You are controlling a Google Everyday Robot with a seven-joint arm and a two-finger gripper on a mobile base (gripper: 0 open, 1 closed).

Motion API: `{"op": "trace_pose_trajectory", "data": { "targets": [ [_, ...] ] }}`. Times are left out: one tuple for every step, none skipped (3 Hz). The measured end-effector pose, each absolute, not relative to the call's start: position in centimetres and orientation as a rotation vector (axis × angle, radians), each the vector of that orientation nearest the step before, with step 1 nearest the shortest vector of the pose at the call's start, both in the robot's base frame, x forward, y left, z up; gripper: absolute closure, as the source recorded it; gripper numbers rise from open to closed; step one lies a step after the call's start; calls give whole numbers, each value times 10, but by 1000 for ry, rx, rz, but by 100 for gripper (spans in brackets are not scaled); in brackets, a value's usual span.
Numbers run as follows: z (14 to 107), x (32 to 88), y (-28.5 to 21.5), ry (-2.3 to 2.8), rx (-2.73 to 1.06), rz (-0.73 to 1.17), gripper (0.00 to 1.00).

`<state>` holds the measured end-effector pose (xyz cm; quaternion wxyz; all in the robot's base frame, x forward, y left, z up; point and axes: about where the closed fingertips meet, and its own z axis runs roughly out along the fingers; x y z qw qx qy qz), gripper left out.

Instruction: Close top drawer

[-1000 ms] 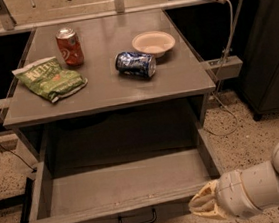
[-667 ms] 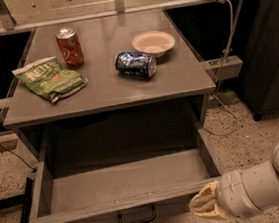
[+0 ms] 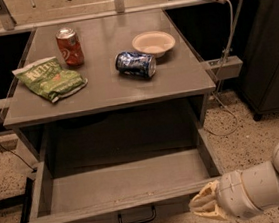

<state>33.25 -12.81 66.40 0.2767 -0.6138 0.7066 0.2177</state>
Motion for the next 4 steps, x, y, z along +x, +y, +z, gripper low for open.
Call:
{"op": "trace_pose_trajectory", "data": {
  "targets": [
    [664,333,-128,1898,-1649,585,12],
    [664,342,-126,1887,-1641,570,0],
    [664,341,-126,1887,-1641,570,19],
    [665,381,-113,1839,-1642,551,42]
  ]
}}
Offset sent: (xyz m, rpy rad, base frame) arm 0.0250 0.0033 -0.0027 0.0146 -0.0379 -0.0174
